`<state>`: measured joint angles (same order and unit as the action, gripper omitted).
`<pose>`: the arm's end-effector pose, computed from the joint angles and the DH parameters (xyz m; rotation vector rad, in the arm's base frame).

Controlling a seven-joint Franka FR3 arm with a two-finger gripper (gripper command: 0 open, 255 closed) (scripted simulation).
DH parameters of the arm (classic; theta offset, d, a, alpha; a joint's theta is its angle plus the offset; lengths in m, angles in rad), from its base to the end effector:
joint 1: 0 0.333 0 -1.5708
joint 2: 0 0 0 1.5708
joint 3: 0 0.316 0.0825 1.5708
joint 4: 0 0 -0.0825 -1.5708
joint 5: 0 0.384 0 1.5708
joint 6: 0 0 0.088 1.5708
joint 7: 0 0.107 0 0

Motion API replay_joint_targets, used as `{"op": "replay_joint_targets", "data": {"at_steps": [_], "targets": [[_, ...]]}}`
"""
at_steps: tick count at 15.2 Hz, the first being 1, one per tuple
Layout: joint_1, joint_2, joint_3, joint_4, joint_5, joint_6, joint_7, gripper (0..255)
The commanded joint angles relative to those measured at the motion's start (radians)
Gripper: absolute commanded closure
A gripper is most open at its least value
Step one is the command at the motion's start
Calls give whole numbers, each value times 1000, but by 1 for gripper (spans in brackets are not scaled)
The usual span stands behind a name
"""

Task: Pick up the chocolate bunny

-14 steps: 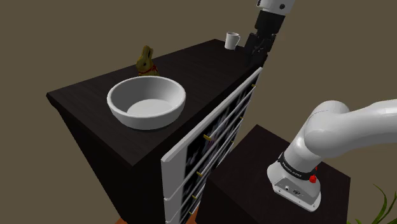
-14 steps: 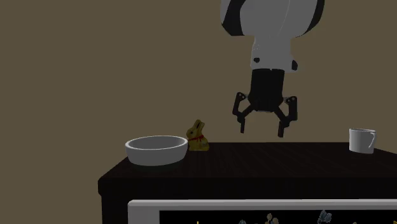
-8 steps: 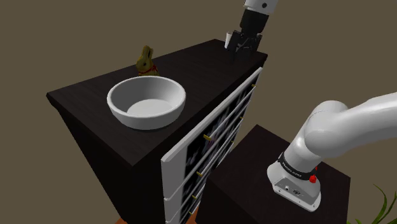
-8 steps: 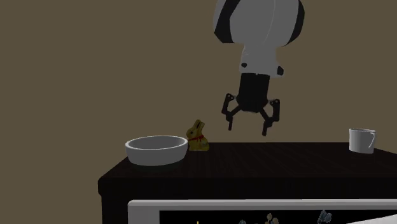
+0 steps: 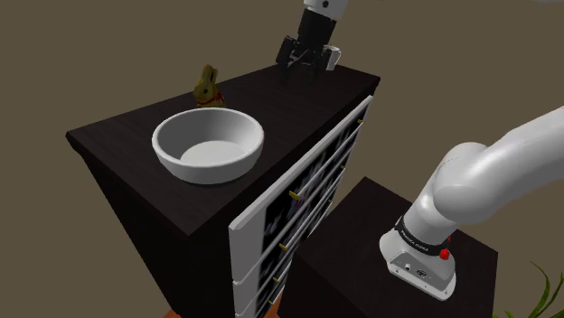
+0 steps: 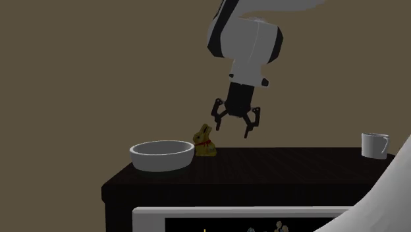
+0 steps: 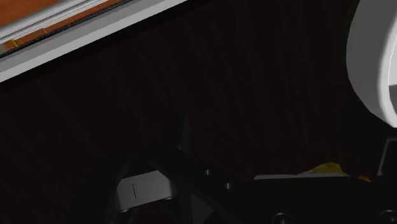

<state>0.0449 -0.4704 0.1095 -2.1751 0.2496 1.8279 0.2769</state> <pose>0.4144 0.0925 0.5874 -2.9112 0.2631 -0.1143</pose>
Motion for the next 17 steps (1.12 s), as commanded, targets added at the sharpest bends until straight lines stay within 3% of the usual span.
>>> {"op": "replay_joint_targets", "data": {"at_steps": [1,9,17], "targets": [[1,62,8,40,18,40,19,0],[13,323,46,273,66,143,118,0],[32,602,68,594,75,183,224,0]]}}
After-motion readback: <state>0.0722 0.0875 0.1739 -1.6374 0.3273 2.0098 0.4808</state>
